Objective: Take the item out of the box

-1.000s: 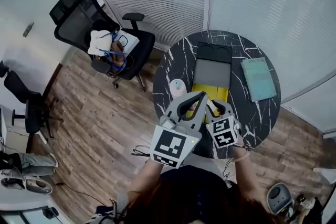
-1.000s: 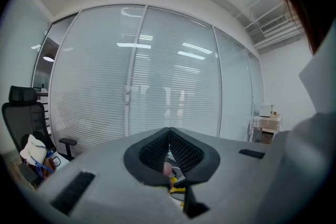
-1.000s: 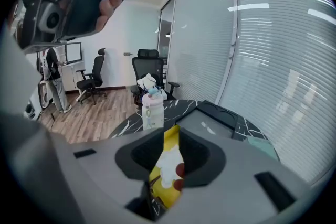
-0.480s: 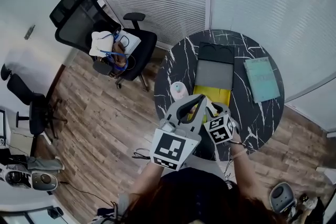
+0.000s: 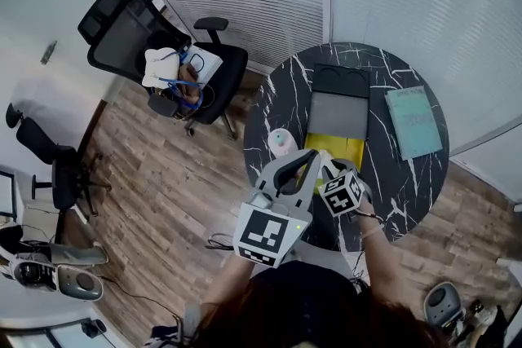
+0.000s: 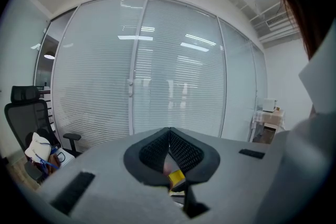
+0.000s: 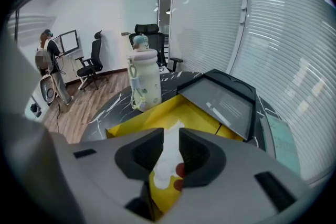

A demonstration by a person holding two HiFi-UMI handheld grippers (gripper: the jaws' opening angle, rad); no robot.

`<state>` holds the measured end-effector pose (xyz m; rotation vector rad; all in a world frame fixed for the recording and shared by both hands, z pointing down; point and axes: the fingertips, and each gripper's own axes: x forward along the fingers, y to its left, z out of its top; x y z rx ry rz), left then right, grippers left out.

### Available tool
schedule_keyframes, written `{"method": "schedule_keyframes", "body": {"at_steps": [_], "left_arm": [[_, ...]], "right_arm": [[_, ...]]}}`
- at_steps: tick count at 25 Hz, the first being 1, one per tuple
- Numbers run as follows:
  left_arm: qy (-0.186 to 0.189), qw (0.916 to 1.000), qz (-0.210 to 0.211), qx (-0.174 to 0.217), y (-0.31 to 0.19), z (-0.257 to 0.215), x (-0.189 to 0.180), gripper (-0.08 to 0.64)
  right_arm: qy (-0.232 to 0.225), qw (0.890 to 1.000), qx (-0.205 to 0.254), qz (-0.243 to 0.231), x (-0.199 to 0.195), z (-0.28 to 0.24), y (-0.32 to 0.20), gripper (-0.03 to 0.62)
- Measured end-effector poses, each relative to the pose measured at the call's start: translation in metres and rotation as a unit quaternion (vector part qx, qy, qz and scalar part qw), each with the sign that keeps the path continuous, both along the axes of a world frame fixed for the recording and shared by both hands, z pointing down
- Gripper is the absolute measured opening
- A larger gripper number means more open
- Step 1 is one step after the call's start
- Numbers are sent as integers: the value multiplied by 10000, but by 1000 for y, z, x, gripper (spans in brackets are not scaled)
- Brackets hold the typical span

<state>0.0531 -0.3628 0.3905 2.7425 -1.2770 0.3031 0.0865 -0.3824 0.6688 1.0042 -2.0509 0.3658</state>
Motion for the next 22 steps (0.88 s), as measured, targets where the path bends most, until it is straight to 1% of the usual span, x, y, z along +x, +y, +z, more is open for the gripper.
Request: {"method": "schedule_keyframes", "body": {"at_steps": [8, 18, 22], "left_arm": [[-104, 9999, 28, -73, -2, 6, 1, 26], [-193, 9997, -5, -144, -1, 12, -3, 26], [-211, 9997, -42, -138, 1, 11, -7, 26]], "right_arm": [[99, 9993, -354, 111, 3, 28, -3, 94], [125, 9976, -645, 210, 4, 50, -4, 94], [133, 9972, -668, 310, 7, 54, -5, 92]]}}
